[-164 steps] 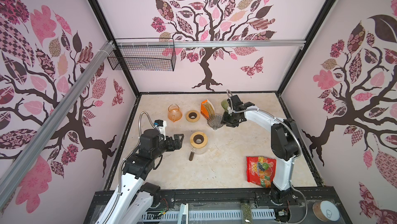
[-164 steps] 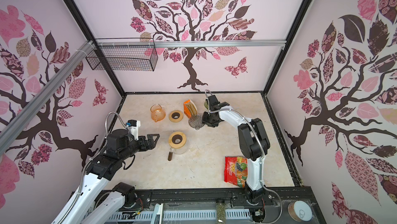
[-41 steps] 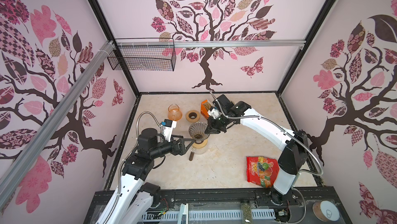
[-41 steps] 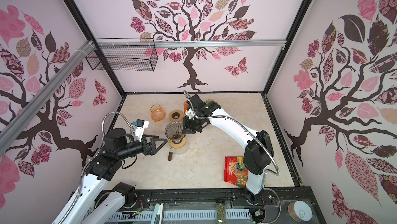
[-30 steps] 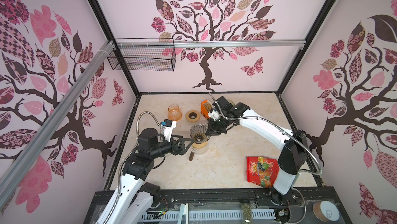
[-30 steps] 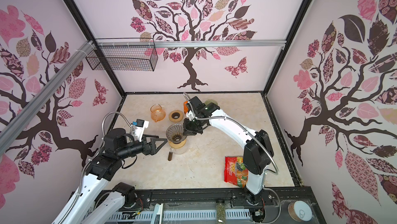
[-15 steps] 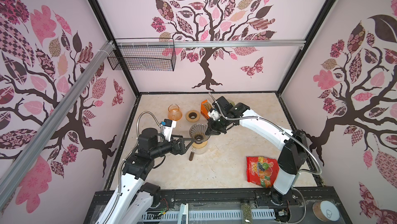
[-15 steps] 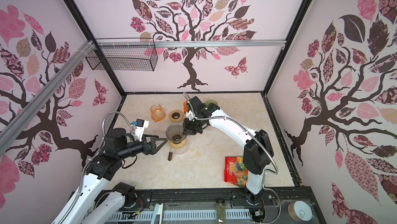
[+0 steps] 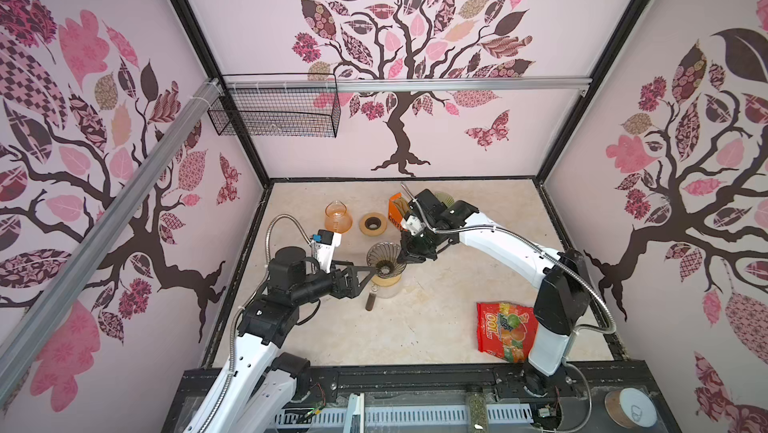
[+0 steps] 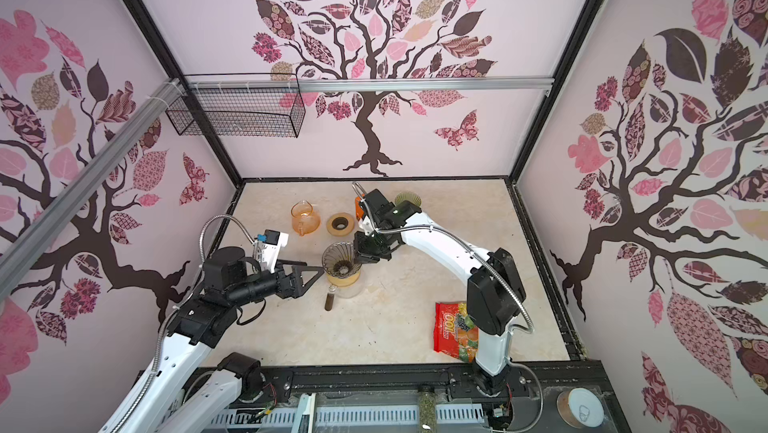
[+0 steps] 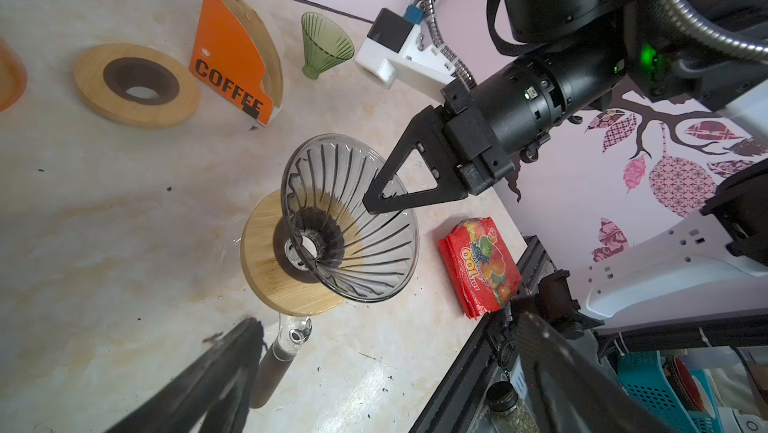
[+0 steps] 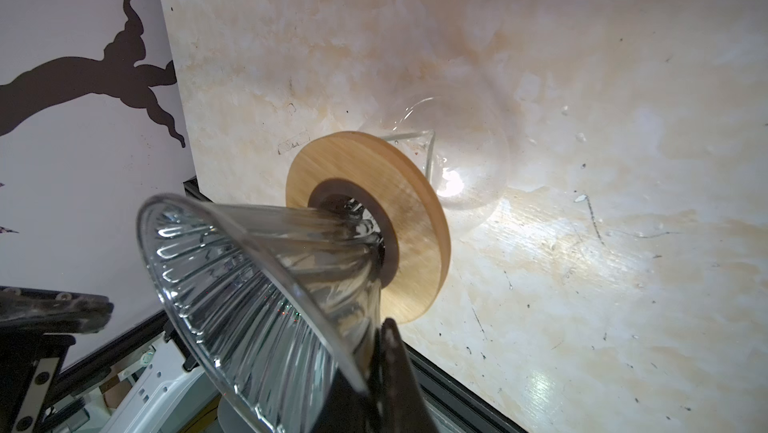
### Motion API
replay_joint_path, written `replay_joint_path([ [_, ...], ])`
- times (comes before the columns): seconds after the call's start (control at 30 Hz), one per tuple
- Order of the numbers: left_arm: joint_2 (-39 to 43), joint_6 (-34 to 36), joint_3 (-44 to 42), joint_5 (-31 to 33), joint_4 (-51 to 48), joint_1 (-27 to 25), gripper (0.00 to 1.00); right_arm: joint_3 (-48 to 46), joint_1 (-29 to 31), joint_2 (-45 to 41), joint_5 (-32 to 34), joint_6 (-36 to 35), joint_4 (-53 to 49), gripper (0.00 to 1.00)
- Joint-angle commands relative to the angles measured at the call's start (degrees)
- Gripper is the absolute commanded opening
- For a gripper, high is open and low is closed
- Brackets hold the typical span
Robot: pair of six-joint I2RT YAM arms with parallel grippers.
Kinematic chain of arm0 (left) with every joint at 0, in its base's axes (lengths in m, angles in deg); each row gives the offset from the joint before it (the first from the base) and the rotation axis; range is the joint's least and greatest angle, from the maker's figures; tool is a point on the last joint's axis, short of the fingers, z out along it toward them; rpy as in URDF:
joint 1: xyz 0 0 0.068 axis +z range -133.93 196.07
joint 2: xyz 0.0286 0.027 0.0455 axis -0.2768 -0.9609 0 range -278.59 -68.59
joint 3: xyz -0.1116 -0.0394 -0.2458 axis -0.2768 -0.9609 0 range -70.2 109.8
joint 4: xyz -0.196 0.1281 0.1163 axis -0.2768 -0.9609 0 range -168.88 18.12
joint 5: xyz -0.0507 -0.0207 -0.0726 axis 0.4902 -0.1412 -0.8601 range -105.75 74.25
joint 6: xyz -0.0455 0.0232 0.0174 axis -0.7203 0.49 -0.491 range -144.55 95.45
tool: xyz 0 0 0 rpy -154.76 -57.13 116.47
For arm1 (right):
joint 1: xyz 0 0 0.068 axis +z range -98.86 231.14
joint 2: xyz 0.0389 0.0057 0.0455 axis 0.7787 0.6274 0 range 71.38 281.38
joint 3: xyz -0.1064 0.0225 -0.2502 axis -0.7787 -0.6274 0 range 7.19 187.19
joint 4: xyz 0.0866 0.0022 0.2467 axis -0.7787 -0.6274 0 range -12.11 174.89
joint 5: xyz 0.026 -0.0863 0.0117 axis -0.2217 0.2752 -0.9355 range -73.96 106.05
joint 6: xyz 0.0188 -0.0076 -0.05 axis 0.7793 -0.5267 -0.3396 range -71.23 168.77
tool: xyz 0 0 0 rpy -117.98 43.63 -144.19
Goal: Place the coffee filter in the dripper
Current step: 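Lower the ribbed dripper into the wooden stand's hole while the left gripper approaches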
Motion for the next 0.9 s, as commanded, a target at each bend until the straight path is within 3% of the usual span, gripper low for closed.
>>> replay_joint_path([
  [0.0, -0.1, 0.3, 1.1, 0.8, 0.0, 0.0, 0.98, 0.5, 0.6, 1.5, 0.2, -1.1, 0.4, 0.02],
  [0.3, -1.1, -0.2, 1.2, 2.9, -0.6, 0.0, 0.98, 0.8, 0.7, 2.0, 0.6, -1.7, 0.4, 0.02],
  [0.57, -3.3, -2.5, 2.6, 9.5, -2.3, -0.1, 0.94, 2.2, 0.7, 2.4, 1.1, -2.5, -0.6, 0.02],
  [0.77, -9.5, -3.0, 7.4, 12.8, -5.4, -0.1, 0.82, 3.3, 0.7, 2.8, 1.1, -3.3, -2.0, 0.02],
  [0.87, -14.2, -2.3, 10.5, 10.6, -7.2, 0.0, 0.74, 3.6, 0.7, 2.9, 1.1, -3.7, -2.4, 0.02],
])
